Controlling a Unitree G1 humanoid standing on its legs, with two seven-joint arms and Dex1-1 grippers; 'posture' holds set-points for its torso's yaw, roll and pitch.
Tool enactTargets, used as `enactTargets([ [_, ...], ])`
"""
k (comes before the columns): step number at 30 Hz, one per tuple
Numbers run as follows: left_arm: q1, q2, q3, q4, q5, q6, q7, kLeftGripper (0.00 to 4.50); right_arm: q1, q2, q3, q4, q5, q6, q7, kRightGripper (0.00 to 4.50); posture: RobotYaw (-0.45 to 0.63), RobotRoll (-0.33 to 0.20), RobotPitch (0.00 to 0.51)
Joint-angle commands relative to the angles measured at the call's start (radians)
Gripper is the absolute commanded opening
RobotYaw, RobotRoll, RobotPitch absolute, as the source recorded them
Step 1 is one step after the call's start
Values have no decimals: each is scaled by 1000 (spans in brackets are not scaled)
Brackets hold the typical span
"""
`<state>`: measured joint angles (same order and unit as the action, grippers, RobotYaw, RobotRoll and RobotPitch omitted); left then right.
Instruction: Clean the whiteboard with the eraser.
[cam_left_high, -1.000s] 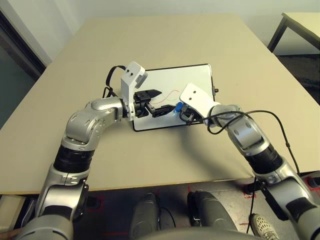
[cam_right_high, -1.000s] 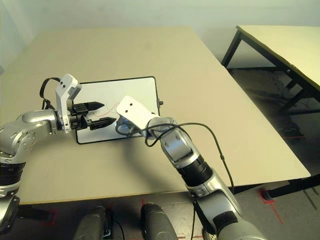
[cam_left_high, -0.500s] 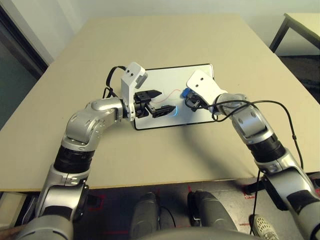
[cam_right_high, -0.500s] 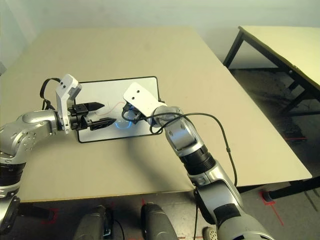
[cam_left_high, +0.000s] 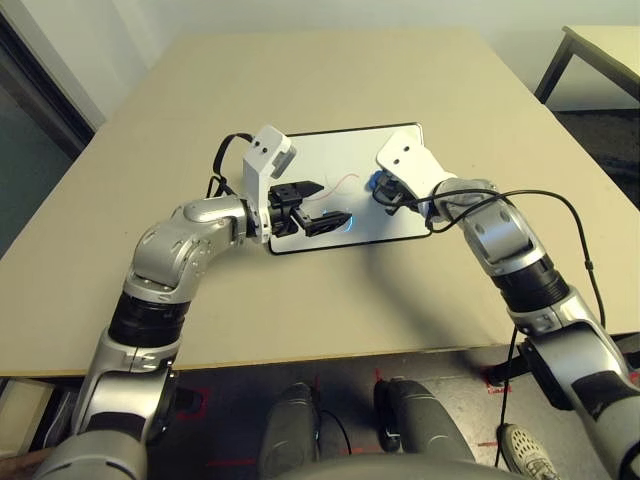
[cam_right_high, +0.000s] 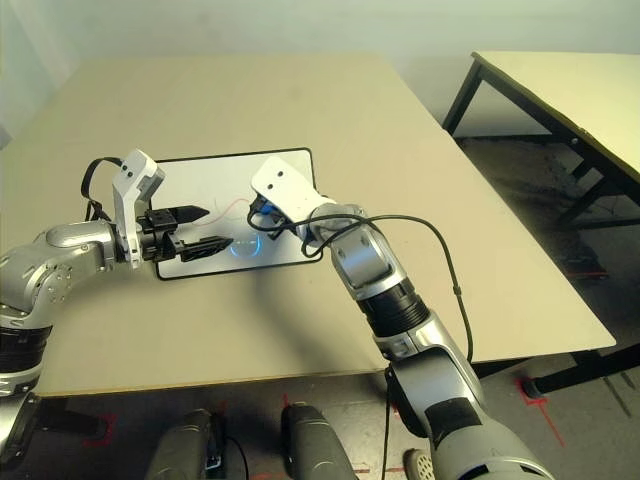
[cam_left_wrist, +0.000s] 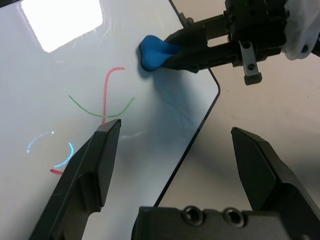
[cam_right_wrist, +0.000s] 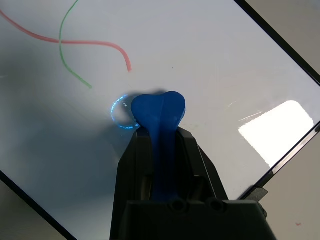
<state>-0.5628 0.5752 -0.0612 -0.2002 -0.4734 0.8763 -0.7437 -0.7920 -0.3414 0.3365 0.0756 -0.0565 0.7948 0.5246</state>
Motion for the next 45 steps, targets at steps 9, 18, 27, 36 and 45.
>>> enactTargets([
  [9,4,56,16,18,11,-5,-19,4500,115,12,112,-165,8,138,64,566,-32,0,133],
  [18,-6,169,22,60,34,-31,-71,4500,-82,79,42,67,-13,-11,16,566,-21,0,147],
  [27,24,187,40,12,22,-8,-71,4500,-52,55,100,26,-14,-2,82,566,-3,0,157],
  [36,33,188,49,1,26,1,-71,4500,56,2,162,-119,-19,87,128,566,-5,0,159],
  [45,34,181,39,-7,24,4,-73,4500,-103,44,48,107,-29,-35,40,565,-8,0,157],
])
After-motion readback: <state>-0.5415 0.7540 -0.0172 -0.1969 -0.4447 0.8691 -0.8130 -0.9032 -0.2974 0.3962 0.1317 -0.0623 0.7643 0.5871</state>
